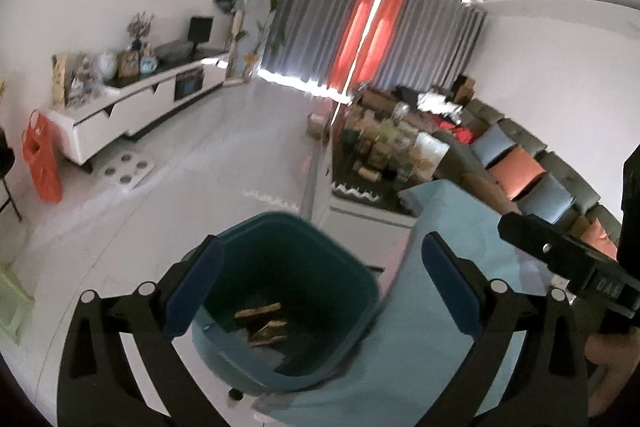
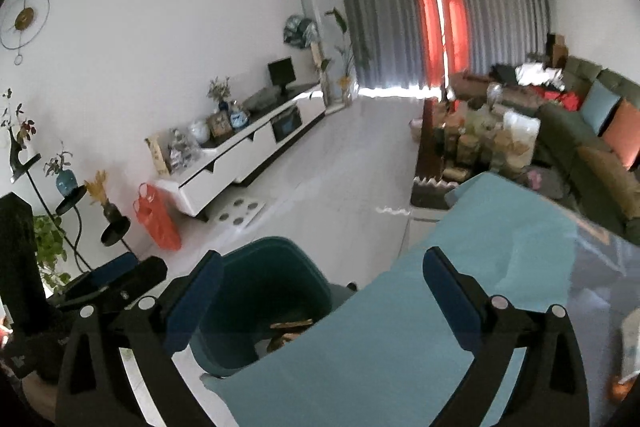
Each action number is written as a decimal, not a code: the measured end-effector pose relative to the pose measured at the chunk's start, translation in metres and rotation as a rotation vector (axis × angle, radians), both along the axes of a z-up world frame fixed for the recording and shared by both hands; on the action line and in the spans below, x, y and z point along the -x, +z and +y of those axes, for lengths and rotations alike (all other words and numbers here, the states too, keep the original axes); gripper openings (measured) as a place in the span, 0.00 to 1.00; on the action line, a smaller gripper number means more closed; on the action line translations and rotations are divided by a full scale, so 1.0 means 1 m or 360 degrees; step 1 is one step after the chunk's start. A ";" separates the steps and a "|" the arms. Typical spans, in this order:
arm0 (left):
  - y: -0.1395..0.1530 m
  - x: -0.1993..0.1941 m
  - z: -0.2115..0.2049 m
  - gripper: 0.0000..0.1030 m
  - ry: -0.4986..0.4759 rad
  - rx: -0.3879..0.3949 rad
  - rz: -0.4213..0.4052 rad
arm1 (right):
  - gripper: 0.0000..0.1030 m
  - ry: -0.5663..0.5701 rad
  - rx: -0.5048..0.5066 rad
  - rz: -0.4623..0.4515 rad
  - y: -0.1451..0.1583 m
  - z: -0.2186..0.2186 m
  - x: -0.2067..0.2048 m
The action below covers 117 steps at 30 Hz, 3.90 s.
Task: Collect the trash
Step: 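Carry both items over the teal bin and open both grippers to drop them, then bring both tools back over the table toward the remaining trash, then grasp the gold foil wrapper with the left gripper while the right grasps a white foam net, then carry both items to the teal bin and open both grippers over it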
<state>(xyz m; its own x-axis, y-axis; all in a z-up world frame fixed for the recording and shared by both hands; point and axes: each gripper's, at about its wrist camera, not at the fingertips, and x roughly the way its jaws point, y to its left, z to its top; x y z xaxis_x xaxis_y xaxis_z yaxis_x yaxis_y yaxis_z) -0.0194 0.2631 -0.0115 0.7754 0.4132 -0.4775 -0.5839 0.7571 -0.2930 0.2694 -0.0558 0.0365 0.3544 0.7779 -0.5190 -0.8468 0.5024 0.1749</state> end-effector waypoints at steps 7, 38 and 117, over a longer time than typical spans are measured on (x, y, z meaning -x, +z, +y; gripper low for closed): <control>0.033 0.001 -0.055 0.95 -0.0070 -0.0212 -0.0185 | 0.94 -0.0178 -0.0065 -0.0140 0.015 -0.059 0.005; 0.052 -0.083 -0.306 0.95 -0.0900 -0.0471 -0.0323 | 0.94 -0.1067 -0.0023 -0.0427 -0.003 -0.307 0.037; -0.019 -0.157 -0.341 0.16 -0.1263 -0.0293 0.0039 | 0.08 -0.0995 -0.0081 -0.0043 -0.006 -0.355 0.008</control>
